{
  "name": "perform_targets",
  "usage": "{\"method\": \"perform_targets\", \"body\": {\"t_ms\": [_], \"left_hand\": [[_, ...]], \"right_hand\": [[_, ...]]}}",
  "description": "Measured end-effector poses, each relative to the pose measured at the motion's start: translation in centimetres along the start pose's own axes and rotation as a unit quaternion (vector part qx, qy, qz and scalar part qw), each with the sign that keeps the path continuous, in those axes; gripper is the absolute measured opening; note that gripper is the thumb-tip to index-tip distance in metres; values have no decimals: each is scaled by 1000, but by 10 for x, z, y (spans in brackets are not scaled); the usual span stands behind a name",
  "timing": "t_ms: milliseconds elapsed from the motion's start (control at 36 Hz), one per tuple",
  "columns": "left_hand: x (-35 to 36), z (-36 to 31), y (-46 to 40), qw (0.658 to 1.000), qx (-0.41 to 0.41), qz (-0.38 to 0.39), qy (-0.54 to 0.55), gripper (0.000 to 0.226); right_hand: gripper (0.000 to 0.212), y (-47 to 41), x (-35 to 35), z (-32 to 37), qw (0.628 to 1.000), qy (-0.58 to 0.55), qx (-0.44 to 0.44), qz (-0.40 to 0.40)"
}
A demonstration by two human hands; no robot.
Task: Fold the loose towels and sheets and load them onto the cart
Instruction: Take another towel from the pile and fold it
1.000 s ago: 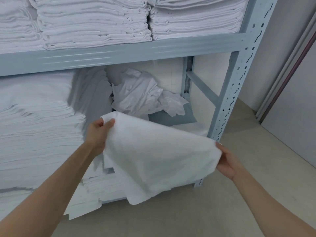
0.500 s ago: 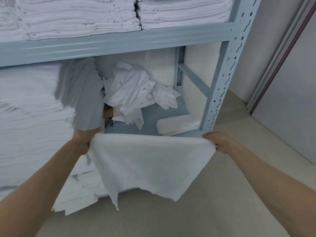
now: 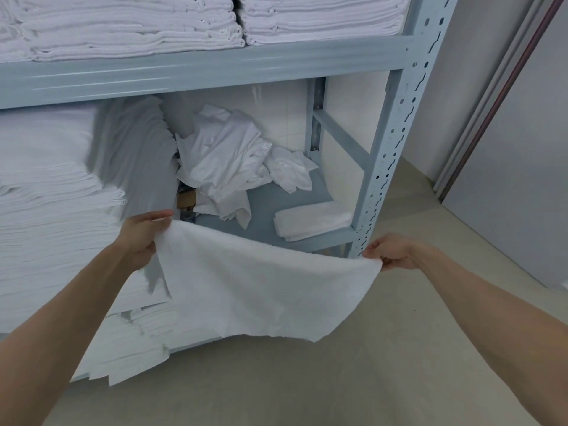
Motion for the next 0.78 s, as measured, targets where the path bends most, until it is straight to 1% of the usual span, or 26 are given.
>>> {"method": "perform_targets", "body": {"t_ms": [83,139,222,306,389,444,528,583,639,694,750,778], "left_hand": [[-2,-3,0,999,24,-7,-44,22],[-4,-3,-1,996,34,-16,-79,20],[-6,-3,-3,991,46,-26,-126,15],[-4,-2,-5,987,52,-20,-154,12],[1,3,-6,983,54,-9,-177,13],[6,5,-6,983,52,4,-175,15],[14,7,-7,985,39,38,-165,22],[19,6,-4,983,29,73,-167,24],[25,4,2,970,30,117,-211,22],[31,3,7,949,44,147,-275,28],[38,3,9,928,77,150,-331,36],[44,3,11,911,108,149,-369,37]], "right_hand": [[8,-3,-2,0,996,-83,-19,4],[22,-4,-6,0,994,-104,-23,-7],[39,-3,-11,-1,996,-87,-17,-28],[45,-4,-15,-3,997,-64,6,-34],[51,-5,-18,-4,998,-46,9,-35],[49,-5,-20,-3,999,-34,-10,-36],[33,-2,-24,-3,998,-18,-52,-24],[28,1,-25,-4,997,14,-77,-8],[35,3,-26,-4,994,53,-100,1],[42,6,-27,-3,988,99,-115,-5],[42,8,-29,-3,979,153,-130,-26],[42,9,-29,-2,971,191,-139,-36]]}}
Point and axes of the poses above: each hand's wrist, its own y-axis away from the middle knuckle, its own x-axis out of the palm, z = x × y, the point moved 5 cm from there along -y, towards the middle knuckle, and after that the axes turned 5 degrees about -z, right-handed, at the moved point
